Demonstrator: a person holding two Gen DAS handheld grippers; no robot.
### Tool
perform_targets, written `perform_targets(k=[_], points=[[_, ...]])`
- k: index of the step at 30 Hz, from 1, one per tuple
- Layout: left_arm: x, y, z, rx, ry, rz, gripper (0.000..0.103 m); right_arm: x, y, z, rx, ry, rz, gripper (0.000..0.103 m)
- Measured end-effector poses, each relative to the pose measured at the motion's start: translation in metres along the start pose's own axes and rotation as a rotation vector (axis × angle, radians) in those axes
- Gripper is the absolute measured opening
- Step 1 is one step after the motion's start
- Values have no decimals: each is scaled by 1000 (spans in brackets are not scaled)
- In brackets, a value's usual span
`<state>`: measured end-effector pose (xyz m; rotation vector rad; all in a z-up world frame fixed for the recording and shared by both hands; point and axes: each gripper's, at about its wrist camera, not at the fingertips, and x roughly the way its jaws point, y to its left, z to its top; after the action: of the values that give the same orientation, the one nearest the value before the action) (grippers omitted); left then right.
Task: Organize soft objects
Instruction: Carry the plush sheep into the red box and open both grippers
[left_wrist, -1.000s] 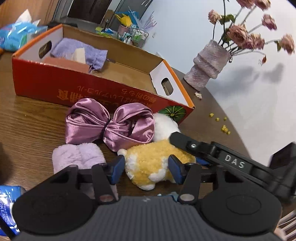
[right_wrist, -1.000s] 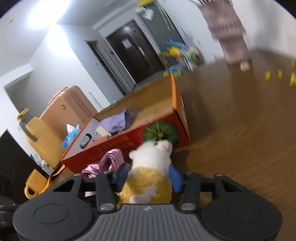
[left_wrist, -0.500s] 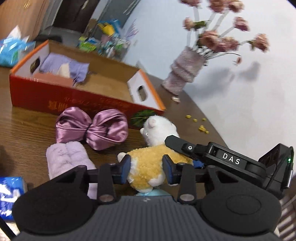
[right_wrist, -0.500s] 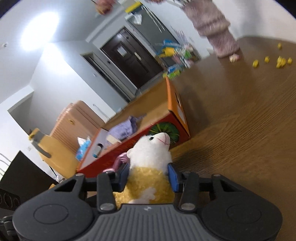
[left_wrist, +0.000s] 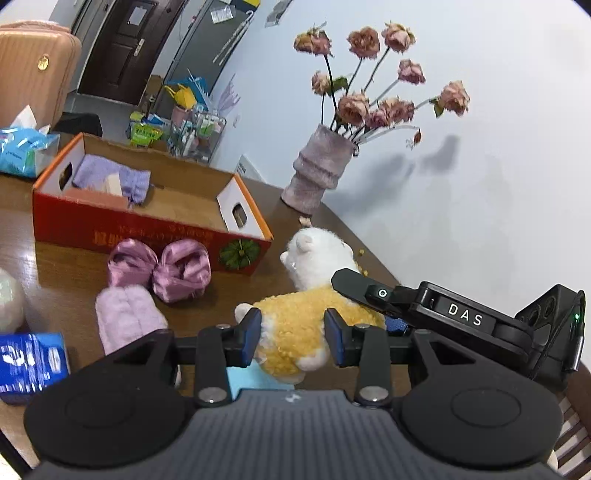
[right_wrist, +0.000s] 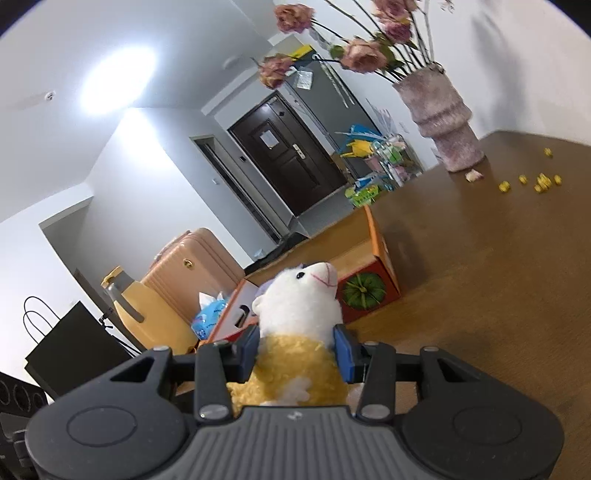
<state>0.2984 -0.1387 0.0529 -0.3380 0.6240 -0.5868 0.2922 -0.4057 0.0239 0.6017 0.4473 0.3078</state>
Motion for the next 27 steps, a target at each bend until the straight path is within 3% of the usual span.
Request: perform_targets(k=[5, 8, 13, 19, 23, 27], points=[[18, 11, 54, 43, -41, -33, 38, 37, 16, 51, -73, -39, 2, 42], [52, 28, 98, 18, -23, -27, 38, 80, 19, 86, -115, -25, -27, 42], [120, 69, 137, -63, 56, 15, 37, 166, -4, 115, -79, 42, -93, 42], [180, 114, 137, -102, 140, 74, 33, 236, -30, 105, -100, 131, -176, 42], [198, 126, 127, -105, 188, 63, 28, 253, -36, 88, -122, 182, -203, 40], [211, 126, 119, -90, 218, 67, 25, 249, -32, 75, -198, 158, -282, 29]])
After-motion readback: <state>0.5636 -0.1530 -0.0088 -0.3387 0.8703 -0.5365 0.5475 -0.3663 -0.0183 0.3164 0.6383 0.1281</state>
